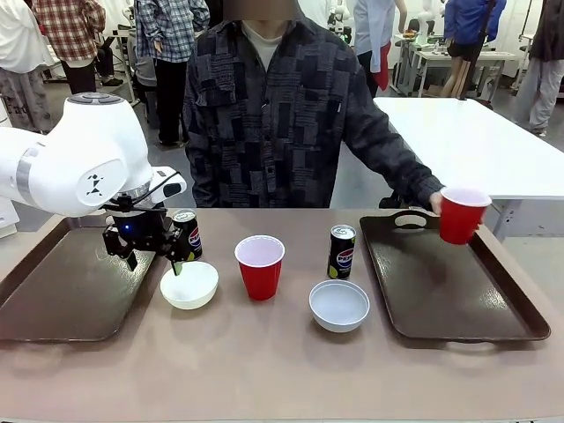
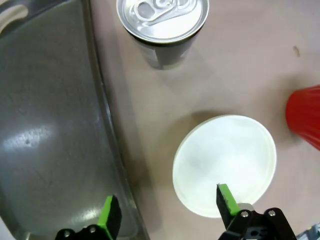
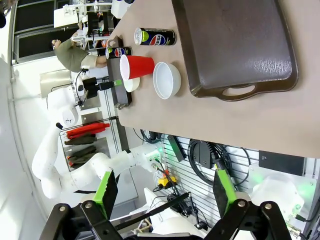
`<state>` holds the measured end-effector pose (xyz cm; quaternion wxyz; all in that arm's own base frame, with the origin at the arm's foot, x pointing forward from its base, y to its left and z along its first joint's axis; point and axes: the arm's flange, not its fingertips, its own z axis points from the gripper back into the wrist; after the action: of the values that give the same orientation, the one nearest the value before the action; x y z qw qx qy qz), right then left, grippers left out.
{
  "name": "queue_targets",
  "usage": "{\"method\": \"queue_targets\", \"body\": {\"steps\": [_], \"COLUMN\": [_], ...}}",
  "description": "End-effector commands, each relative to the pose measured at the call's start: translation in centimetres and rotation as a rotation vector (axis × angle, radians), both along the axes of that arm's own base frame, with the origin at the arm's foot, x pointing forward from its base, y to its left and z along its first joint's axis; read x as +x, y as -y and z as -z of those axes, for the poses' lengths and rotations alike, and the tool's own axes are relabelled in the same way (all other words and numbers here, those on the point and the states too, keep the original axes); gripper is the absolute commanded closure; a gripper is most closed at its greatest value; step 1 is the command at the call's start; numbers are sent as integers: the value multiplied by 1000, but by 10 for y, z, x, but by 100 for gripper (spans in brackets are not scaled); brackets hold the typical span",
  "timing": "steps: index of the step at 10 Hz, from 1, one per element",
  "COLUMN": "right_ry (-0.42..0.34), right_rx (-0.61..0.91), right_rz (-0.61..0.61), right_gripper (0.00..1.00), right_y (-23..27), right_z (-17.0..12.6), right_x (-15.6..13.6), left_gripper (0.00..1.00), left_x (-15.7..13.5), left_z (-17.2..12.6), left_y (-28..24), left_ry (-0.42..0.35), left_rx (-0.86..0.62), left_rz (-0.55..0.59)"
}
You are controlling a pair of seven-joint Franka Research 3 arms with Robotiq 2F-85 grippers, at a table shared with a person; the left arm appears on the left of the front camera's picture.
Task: Prepare tableware on both trays.
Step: Pick up a Picnic Bowl from the table and place it on a Handle tray.
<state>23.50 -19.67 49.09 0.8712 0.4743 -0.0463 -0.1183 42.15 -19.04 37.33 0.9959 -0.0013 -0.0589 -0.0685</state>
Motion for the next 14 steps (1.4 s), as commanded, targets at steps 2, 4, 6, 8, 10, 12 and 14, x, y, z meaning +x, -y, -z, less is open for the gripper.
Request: {"method": "queue_targets", "body": {"steps": [2,4,6,8,10,12,14], "right_ry": [13,13,13,13,13,13,13], "right_rx": [14,14,14,14,14,14,14], "right_rz": [-6,-6,-6,-6,-6,-6,-6], "right_gripper": [0,0,0,0,0,0,0], "right_y": [1,1,1,1,1,1,1], "right_z": [1,1,1,1,1,1,1], "right_x": [1,1,1,1,1,1,1], "left_gripper": [0,0,2,60,100,84,100], "left_x": [0,0,7,12,13,12,12], "left_z": [0,13,29,42,42,39,36], "left_y": [0,4,16,21,23,21,20], "left_ry": [0,7,-1,-34,-34,-33,-34], "left_rx": [0,-15,-24,-23,-19,-9,-3], "left_rz": [0,57,73,82,77,65,62]}}
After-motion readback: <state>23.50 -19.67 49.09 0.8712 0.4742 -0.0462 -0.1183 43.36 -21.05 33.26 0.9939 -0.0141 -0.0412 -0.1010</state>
